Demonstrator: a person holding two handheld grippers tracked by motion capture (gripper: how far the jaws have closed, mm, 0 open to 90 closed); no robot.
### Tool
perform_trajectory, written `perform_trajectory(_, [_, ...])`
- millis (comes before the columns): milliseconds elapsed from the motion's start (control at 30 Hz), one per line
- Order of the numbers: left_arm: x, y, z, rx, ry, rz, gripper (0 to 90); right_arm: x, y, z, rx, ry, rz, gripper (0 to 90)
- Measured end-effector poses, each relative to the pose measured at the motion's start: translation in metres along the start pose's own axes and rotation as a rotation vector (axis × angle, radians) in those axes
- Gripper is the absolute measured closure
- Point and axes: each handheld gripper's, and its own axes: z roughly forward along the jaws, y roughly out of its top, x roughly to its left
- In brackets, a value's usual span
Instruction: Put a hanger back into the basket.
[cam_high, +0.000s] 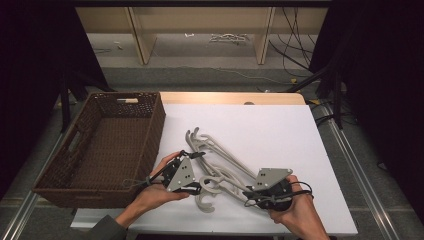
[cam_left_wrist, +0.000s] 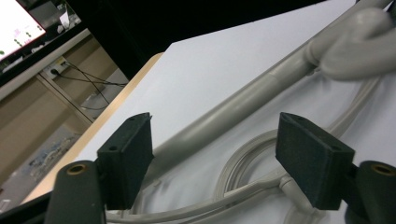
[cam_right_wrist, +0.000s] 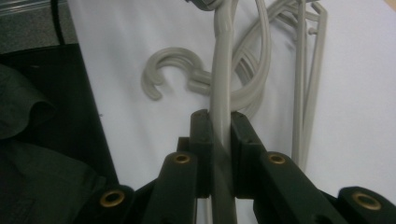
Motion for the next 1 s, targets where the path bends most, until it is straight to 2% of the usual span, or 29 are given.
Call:
perform_trajectory(33, [0.000, 0.000, 0.000, 0.000, 0.000, 0.000, 28.0, 0.000, 0.000, 0.000, 0.000, 0.000, 0.000, 82.2])
perform_trajectory(67, [0.000, 0.002, -0.001, -0.004, -0.022, 0.047, 28.3, 0.002, 0.002, 0.001, 0.006, 0.021, -0.007, 82.2])
perform_trajectory(133, [-0.001, 0.003, -0.001, -0.004, -0.033, 0.059, 30.4, 0.005, 0.003, 0.002, 0.002, 0.030, -0.022, 82.2])
perform_trajectory(233, [-0.001, 0.003, 0.000, 0.020, -0.095, 0.080, 32.8, 0.008, 0.005, 0.003, 0.009, 0.052, -0.033, 82.2])
perform_trajectory(300, [-0.001, 0.003, -0.001, 0.020, -0.112, 0.075, 38.2, 0.009, 0.006, 0.004, 0.011, 0.063, -0.048, 82.2])
perform_trajectory(333, [-0.001, 0.004, -0.002, 0.027, -0.137, 0.087, 39.8, 0.010, 0.006, 0.004, 0.012, 0.070, -0.053, 82.2])
perform_trajectory(367, [-0.001, 0.004, -0.002, 0.027, -0.137, 0.087, 43.9, 0.010, 0.006, 0.004, 0.012, 0.070, -0.053, 82.2])
perform_trajectory(400, [-0.001, 0.004, -0.003, 0.034, -0.163, 0.106, 47.5, 0.010, 0.006, 0.004, 0.017, 0.083, -0.054, 82.2])
perform_trajectory(467, [-0.001, 0.005, -0.004, 0.041, -0.192, 0.121, 48.8, 0.010, 0.006, 0.004, 0.015, 0.090, -0.059, 82.2])
perform_trajectory(533, [0.000, 0.007, -0.005, 0.051, -0.226, 0.159, 54.3, 0.010, 0.006, 0.004, 0.007, 0.094, -0.070, 82.2])
perform_trajectory(567, [0.000, 0.007, -0.005, 0.051, -0.226, 0.159, 57.4, 0.010, 0.006, 0.004, 0.007, 0.094, -0.070, 82.2])
perform_trajectory(600, [-0.001, 0.008, -0.006, 0.051, -0.237, 0.178, 57.4, 0.010, 0.006, 0.004, 0.007, 0.095, -0.073, 82.1])
perform_trajectory(633, [-0.001, 0.008, -0.006, 0.055, -0.243, 0.190, 61.9, 0.010, 0.006, 0.005, 0.009, 0.102, -0.081, 82.2])
perform_trajectory(667, [-0.002, 0.009, -0.006, 0.064, -0.259, 0.233, 63.5, 0.010, 0.006, 0.005, 0.012, 0.104, -0.085, 82.1])
perform_trajectory(733, [-0.003, 0.011, -0.008, 0.079, -0.275, 0.260, 65.8, 0.010, 0.006, 0.005, 0.011, 0.114, -0.096, 82.1])
perform_trajectory(900, [-0.004, 0.016, -0.010, 0.111, -0.289, 0.281, 69.5, 0.009, 0.005, 0.005, 0.008, 0.107, -0.102, 80.9])
perform_trajectory(1000, [-0.004, 0.019, -0.012, 0.114, -0.308, 0.256, 72.4, 0.006, 0.004, 0.002, -0.019, 0.089, -0.099, 78.4])
